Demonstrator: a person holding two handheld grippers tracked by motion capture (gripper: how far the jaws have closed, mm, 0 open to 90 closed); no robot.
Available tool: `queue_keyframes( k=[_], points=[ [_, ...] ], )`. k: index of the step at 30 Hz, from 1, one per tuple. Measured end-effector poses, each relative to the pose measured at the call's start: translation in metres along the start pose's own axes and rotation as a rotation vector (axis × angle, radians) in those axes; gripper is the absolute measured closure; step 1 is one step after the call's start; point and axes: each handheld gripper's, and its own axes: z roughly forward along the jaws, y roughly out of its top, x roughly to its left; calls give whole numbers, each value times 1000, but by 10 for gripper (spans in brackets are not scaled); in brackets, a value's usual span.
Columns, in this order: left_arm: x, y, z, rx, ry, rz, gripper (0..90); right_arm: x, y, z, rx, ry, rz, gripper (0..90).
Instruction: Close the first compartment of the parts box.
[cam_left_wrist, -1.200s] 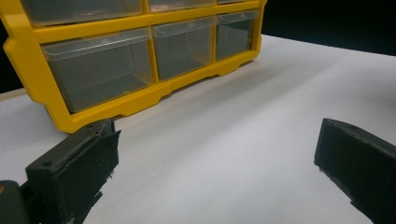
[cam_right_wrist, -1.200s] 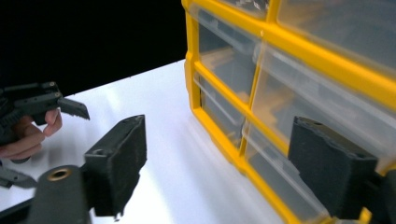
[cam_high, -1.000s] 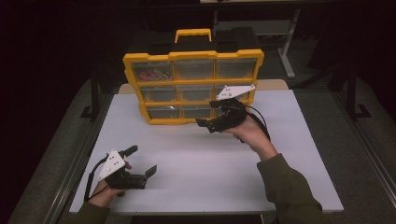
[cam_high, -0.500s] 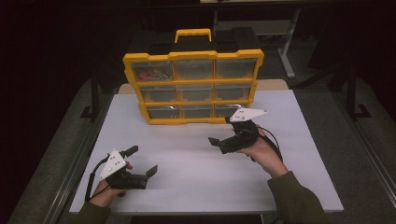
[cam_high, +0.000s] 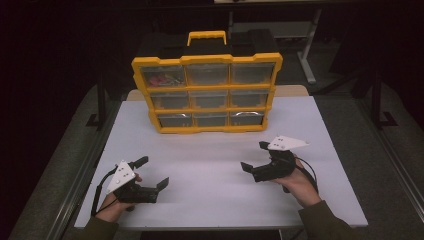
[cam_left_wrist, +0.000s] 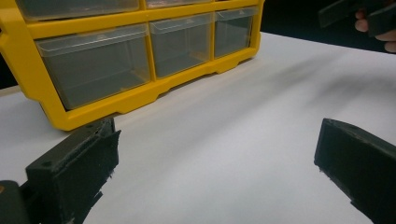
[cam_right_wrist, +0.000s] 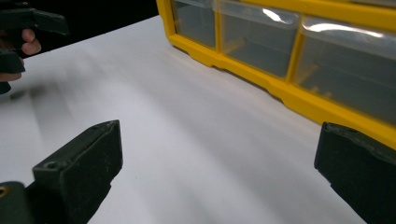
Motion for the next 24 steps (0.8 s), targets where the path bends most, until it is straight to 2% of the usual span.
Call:
queue_keyframes(
  k=[6, 11, 14, 19, 24],
  points=[
    [0, 0, 0, -3, 0, 2, 0, -8, -20, -21, -25, -36, 51, 5],
    [0, 0, 1, -9, 0, -2, 0, -13, -34, -37, -60, -91, 67, 6],
    [-1, 0, 2, -12, 1, -12, 0, -16, -42, -43, -73, -108, 80, 6],
    [-1, -1, 1, -5, 0, 2, 0, -16, -51, -47, -40, -130, 67, 6],
    [-1, -1, 2, -4, 1, -5, 0, -15, -57, -48, -12, -160, 29, 6]
  ],
)
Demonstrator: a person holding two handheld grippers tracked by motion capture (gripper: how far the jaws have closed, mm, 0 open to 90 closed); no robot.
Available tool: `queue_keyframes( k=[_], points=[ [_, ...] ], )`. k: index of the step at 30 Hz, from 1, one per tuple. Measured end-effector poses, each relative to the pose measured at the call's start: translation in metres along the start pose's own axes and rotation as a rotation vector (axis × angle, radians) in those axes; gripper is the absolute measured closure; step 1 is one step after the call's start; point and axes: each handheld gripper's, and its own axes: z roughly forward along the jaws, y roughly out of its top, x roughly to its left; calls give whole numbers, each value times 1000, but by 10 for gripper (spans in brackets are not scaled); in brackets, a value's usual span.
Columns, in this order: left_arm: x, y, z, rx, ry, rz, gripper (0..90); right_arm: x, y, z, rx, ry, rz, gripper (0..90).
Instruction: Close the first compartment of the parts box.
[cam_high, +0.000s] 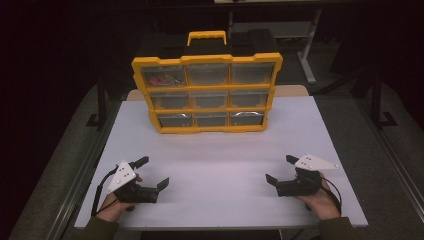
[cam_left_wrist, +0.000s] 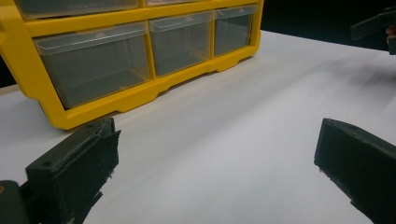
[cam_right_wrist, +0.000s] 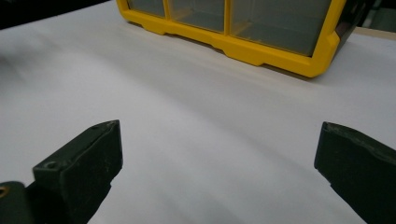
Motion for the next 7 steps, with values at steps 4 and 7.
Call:
queue_keyframes(
  k=[4, 7],
  points=[
    [-1, 0, 1, 4, -4, 4, 0, 2, -1, 1, 6, 4, -15, 6],
    [-1, 0, 2, 6, -7, 1, 0, 2, -1, 0, 1, 0, -20, 6]
  ],
)
